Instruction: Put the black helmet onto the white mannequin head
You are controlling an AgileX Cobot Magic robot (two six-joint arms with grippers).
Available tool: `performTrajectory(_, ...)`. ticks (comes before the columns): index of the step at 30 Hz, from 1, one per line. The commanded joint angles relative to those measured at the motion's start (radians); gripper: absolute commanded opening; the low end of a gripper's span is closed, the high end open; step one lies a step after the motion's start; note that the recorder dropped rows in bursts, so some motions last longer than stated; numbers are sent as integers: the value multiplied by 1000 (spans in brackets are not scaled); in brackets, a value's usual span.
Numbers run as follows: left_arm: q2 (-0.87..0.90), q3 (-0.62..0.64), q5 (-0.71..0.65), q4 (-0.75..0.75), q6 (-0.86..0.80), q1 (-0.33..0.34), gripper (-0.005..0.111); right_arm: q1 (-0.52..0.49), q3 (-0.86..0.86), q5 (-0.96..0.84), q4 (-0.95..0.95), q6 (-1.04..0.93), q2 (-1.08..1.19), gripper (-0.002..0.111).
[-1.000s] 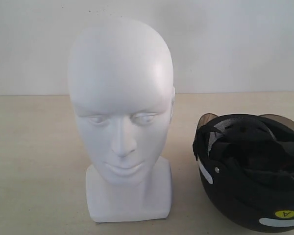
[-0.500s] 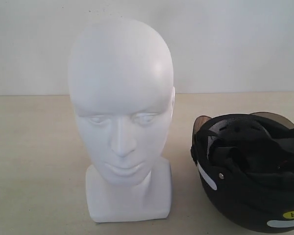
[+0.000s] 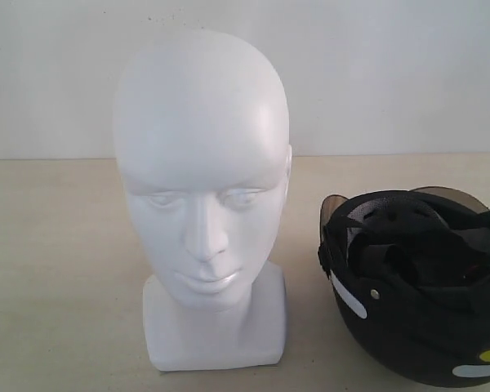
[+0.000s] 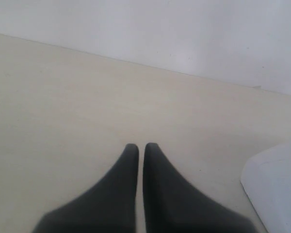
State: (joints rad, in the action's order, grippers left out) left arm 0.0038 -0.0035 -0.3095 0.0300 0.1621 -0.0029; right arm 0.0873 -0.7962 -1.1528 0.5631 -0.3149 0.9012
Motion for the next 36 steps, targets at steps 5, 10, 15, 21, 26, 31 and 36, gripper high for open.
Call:
performTrajectory(5,-4,4,3,6,-6,2,4,2,18,44,-68,20,28,10)
performTrajectory(10,-4,4,3,6,-6,2,4,2,19,79,-94,37,28,10)
performTrajectory(15,-4,4,3,6,-6,2,4,2,19,89,-178,103,43,10)
performTrajectory(21,-4,4,3,6,-6,2,4,2,19,90,-136,94,98,10)
performTrajectory(26,-4,4,3,6,-6,2,4,2,19,104,-153,94,98,10)
performTrajectory(31,-4,4,3,6,-6,2,4,2,19,119,-168,96,98,10)
performTrajectory(36,-4,4,3,6,-6,2,4,2,19,140,-146,96,98,10)
